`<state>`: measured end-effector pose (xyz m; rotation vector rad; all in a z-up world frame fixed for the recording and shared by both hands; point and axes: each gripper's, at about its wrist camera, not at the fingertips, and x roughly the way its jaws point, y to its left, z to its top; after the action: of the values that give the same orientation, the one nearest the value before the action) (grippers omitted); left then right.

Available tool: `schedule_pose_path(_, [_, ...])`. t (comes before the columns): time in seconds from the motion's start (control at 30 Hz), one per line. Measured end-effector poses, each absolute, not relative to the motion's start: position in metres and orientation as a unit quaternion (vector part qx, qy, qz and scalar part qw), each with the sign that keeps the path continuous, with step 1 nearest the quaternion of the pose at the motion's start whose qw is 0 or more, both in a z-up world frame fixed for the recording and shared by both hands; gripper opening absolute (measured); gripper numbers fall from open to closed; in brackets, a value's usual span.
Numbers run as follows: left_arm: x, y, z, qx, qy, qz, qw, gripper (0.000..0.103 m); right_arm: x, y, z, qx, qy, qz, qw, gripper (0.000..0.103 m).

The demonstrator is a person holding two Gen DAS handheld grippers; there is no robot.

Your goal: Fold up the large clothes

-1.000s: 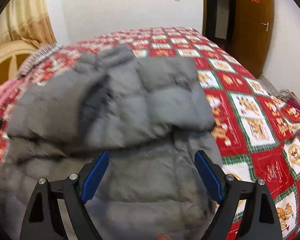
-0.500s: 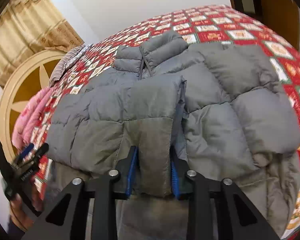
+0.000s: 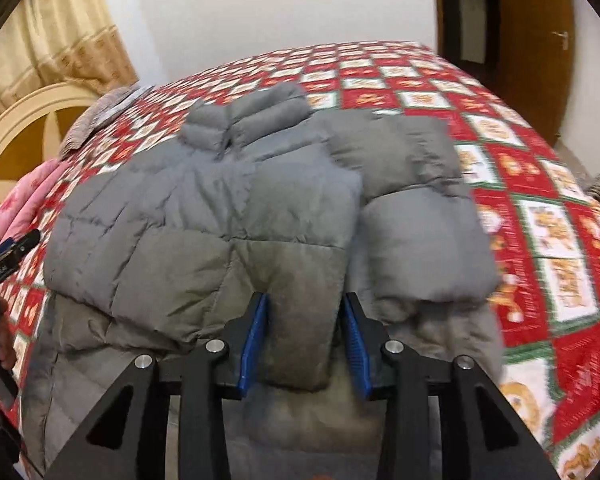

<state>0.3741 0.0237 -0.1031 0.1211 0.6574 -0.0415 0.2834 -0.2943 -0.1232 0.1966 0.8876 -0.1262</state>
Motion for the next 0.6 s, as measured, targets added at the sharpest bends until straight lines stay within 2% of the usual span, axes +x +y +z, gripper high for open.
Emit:
schedule_pose_path(0.03, [0.377, 0.020, -0.101, 0.060, 0.320, -0.022, 0.945, 0.103, 0.279, -0.297, -0.117, 0.088, 0.424, -0.074, 0.898, 0.039])
schedule_pose_path(0.07, [0.380, 0.015, -0.099, 0.062, 0.317, -0.024, 0.946, 0.103, 0.276, -0.298, -0.112, 0.082, 0.421, -0.085, 0.899, 0.045])
schedule_pose_path(0.1, [0.383, 0.010, -0.098, 0.063, 0.316, -0.026, 0.946, 0.103, 0.273, -0.299, -0.105, 0.074, 0.415, -0.102, 0.901, 0.053])
schedule_pose_path(0.13, [0.385, 0.005, -0.098, 0.063, 0.316, -0.029, 0.946, 0.103, 0.271, -0.299, -0.095, 0.065, 0.406, -0.122, 0.903, 0.071])
schedule_pose_path(0.17, [0.386, -0.001, -0.099, 0.062, 0.317, -0.034, 0.946, 0.103, 0.270, -0.298, -0.088, 0.063, 0.398, -0.128, 0.906, 0.075])
schedule_pose_path(0.33, [0.392, -0.036, -0.113, 0.088, 0.320, -0.057, 0.942, 0.103, 0.281, -0.285, -0.057, 0.085, 0.347, -0.079, 0.931, 0.075])
schedule_pose_path(0.47, [0.409, -0.047, -0.139, 0.113, 0.355, -0.038, 0.927, 0.103, 0.326, -0.265, -0.080, 0.105, 0.392, -0.011, 0.914, 0.071])
schedule_pose_path(0.6, [0.420, -0.031, -0.173, 0.093, 0.403, -0.036, 0.910, 0.103, 0.353, -0.262, -0.120, 0.070, 0.437, -0.035, 0.896, 0.071])
